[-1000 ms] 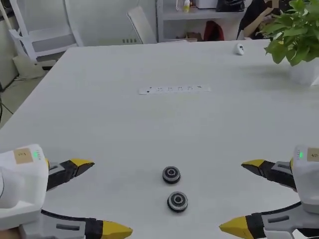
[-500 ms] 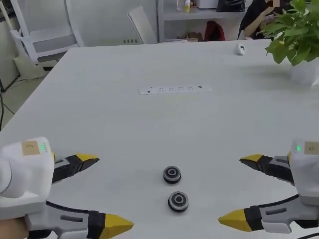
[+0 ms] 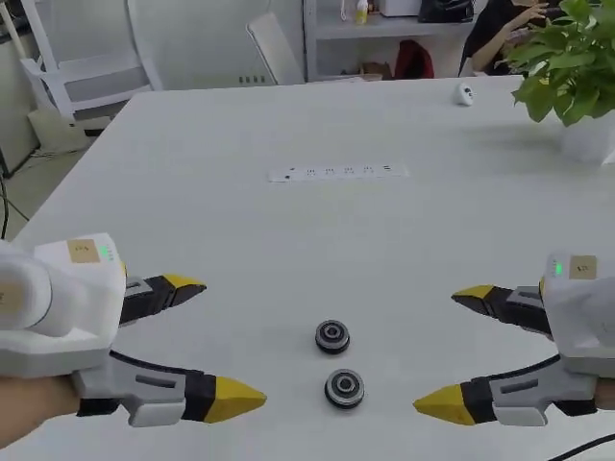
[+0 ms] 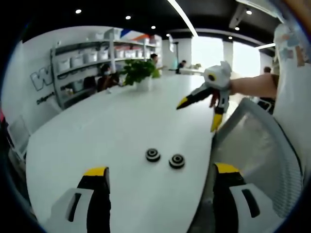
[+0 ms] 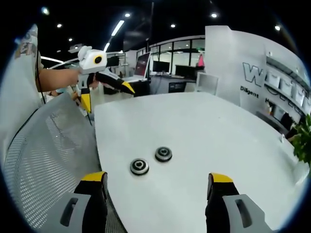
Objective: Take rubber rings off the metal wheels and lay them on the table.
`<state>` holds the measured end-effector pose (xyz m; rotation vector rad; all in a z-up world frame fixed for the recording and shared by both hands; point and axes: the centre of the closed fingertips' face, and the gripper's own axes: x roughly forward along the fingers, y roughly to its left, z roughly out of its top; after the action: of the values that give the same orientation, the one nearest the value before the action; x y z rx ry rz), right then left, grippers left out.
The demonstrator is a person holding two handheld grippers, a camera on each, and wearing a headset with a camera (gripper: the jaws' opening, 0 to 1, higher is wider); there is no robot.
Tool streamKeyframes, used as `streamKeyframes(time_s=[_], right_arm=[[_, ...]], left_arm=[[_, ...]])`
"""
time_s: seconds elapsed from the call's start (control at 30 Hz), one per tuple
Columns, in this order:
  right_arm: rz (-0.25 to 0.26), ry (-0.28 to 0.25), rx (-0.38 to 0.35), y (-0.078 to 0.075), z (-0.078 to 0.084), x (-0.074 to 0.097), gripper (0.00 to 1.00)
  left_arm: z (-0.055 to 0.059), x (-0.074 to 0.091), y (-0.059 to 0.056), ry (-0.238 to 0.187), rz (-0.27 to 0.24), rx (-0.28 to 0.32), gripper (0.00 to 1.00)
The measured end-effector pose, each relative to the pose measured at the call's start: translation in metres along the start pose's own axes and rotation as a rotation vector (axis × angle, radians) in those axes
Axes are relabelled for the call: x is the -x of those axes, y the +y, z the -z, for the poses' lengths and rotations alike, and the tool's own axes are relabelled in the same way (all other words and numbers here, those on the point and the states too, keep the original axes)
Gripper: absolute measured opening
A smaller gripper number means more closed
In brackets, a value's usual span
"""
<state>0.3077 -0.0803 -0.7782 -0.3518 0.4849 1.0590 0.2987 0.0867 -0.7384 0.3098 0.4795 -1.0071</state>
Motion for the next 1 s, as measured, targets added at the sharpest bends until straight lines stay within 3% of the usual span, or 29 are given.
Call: streamKeyframes(time_s=[0.7, 1.0], right_arm=[[-0.049, 0.011, 0.017, -0.007, 0.000, -0.024, 0.78], [-0.071, 0.029, 0.041, -0.009, 0.003, -0.033, 0.76]], left_arm=[[0.000, -0.028, 0.009, 0.053, 0.043, -0.048, 0.82], [0.001, -0.043, 0.008, 0.069, 0.077, -0.062, 0.78]])
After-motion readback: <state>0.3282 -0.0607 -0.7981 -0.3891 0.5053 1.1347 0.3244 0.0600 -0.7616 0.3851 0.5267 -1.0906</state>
